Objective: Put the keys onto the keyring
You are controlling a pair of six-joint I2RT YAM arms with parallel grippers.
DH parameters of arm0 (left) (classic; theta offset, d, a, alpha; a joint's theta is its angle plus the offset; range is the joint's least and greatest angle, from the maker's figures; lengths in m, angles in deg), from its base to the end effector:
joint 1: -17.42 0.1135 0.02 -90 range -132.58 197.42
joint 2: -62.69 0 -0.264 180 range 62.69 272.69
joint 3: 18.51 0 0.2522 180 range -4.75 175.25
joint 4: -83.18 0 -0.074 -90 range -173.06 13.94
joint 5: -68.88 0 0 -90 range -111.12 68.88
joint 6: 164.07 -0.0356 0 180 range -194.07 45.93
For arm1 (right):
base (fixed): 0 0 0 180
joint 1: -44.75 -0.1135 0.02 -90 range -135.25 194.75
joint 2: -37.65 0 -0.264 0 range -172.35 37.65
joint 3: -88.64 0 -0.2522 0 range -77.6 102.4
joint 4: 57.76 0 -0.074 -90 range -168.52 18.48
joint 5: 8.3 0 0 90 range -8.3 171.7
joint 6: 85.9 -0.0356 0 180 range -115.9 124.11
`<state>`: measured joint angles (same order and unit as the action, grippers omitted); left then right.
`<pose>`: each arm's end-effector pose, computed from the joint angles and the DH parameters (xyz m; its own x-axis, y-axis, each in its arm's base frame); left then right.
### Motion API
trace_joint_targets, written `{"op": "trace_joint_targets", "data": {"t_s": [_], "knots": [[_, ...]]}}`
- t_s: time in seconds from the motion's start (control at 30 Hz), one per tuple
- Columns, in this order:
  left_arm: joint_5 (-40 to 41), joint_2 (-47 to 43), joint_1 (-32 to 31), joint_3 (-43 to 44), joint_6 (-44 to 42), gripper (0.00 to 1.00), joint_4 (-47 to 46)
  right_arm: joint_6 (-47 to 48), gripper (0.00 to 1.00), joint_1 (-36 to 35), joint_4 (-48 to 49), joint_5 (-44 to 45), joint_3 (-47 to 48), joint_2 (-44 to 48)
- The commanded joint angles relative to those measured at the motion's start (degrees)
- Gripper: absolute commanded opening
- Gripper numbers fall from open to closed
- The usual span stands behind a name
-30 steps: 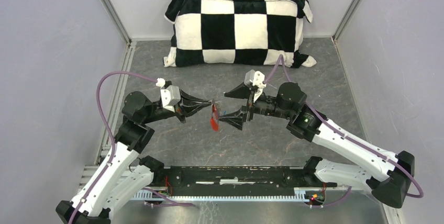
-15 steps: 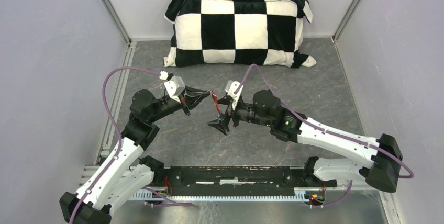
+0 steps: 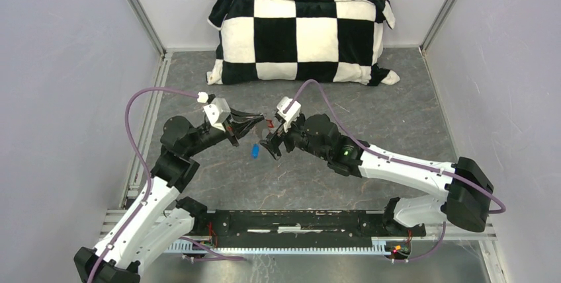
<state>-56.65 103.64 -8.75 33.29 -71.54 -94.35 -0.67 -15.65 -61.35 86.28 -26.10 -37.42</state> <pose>0.1436 -0.0936 0.3490 0.0920 -0.0853 -0.9921 0.8798 0.4735 0.0409 0.1541 0.2655 0.3002 -0.1830 -0.1542 -0.9709 -0.8160 0.5747 0.0625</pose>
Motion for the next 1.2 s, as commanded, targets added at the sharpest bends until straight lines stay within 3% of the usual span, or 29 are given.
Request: {"op": "trace_joint_targets", "data": {"t_s": [0.0,0.1,0.2,0.27,0.33,0.5,0.57,0.63,0.77,0.9,0.93,0.97,1.03,1.13,1.17], "knots": [[0.5,-1.5,-0.1,0.2,0.4,0.02,-2.8,1.3,0.98,-0.3,3.9,3.4,0.3,0.8],[0.6,-1.8,-0.1,0.6,-0.2,0.02,-2.5,-0.5,0.98,0.2,4.2,1.4,0.0,2.1],[-0.1,-2.1,-0.1,1.4,-1.1,0.02,-2.1,-19.3,0.98,0.3,7.5,11.0,-3.1,5.1],[-1.0,-2.4,-0.1,1.7,-1.7,0.02,-2.0,-13.9,0.98,2.9,7.2,-2.6,-2.7,5.3],[-1.3,-2.5,-0.1,1.8,-1.8,0.02,-2.1,-10.8,0.98,3.7,6.9,-7.5,-1.9,4.6],[-1.2,-2.5,-0.1,1.7,-2.1,0.02,-1.9,-9.0,0.98,4.2,7.5,-12.3,-0.4,3.5],[-1.3,-2.5,-0.1,1.8,-2.2,0.02,-1.9,-6.2,0.95,4.1,3.2,-12.0,2.5,1.6],[-1.2,-2.4,-0.1,1.8,-2.2,0.02,-1.9,-3.6,0.75,4.1,-0.8,-13.3,6.0,-0.9],[-1.0,-2.4,-0.1,1.7,-2.2,0.02,-1.8,-3.5,0.58,4.1,-1.8,-13.8,7.6,-2.3],[-0.5,-2.3,-0.1,1.7,-2.2,0.02,-1.3,-3.5,0.09,4.0,-1.0,-12.8,6.6,-1.5],[-0.1,-2.2,-0.1,1.8,-2.2,0.02,-0.9,-3.2,0.01,3.8,-1.1,-12.3,6.6,-1.2],[0.3,-2.0,-0.1,1.8,-2.2,0.03,-0.5,-2.7,0.00,3.6,-1.4,-11.3,6.4,-0.6],[2.1,-1.5,-0.1,2.0,-2.2,0.18,0.4,-1.6,0.00,3.1,-2.3,-9.5,5.9,0.5],[4.7,0.2,-0.1,3.2,-1.5,0.77,3.3,0.3,0.00,2.9,-5.3,-7.4,5.2,1.9],[5.8,0.8,-0.1,3.7,-1.2,0.91,4.6,0.8,0.00,2.8,-6.5,-6.5,5.0,2.2]]}}
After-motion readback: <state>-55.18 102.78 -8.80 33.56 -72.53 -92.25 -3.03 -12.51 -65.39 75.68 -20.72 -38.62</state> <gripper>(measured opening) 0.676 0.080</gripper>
